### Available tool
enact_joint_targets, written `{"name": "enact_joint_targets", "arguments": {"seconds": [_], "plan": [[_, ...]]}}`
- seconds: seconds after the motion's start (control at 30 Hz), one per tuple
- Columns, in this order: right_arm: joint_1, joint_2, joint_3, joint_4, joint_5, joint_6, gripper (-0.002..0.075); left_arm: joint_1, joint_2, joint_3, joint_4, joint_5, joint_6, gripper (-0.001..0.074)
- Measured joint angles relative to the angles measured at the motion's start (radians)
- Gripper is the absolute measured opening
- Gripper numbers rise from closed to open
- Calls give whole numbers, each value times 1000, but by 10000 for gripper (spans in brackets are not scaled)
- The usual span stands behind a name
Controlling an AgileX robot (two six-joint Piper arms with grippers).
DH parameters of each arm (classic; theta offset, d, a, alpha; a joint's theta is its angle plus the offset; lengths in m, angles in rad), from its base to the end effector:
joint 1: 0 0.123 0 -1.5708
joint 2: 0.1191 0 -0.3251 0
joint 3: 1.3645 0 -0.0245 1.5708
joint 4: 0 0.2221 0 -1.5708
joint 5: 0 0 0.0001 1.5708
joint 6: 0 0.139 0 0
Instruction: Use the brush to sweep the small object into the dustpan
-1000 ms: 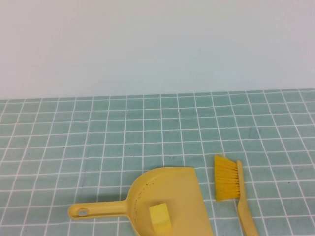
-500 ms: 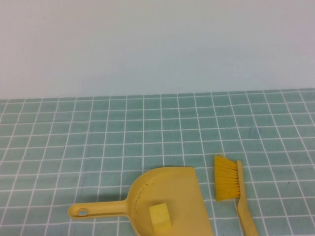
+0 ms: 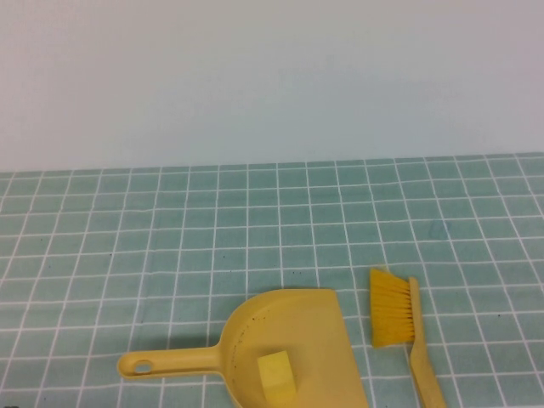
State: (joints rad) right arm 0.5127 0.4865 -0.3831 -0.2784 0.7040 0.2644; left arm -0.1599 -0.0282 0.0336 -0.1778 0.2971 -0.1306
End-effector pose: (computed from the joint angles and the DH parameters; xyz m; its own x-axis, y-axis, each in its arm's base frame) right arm 0.0641 0.0077 0.2407 -0.5794 -0.2699 -0.7690 -0.3358 0.9388 -0.0765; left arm 0.0298 -0.0121 0.1659 -0.2593 -0.2579 -0.9307 0.1384 0.9438 -0.3000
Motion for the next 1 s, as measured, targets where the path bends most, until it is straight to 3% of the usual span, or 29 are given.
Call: {"name": "enact_joint_targets", "arguments": {"seconds": [0.7,0.8,1.0], "plan": [[-3,-6,0,0,0,0,-1,0,0,0,0,9,-5,0],[-62,-44,0,0,-12,-19,-1,0,0,0,0,9,-5,0],[-290,-179,64,77,-179,-20,-1,0,0,0,0,9,-5,0]]}}
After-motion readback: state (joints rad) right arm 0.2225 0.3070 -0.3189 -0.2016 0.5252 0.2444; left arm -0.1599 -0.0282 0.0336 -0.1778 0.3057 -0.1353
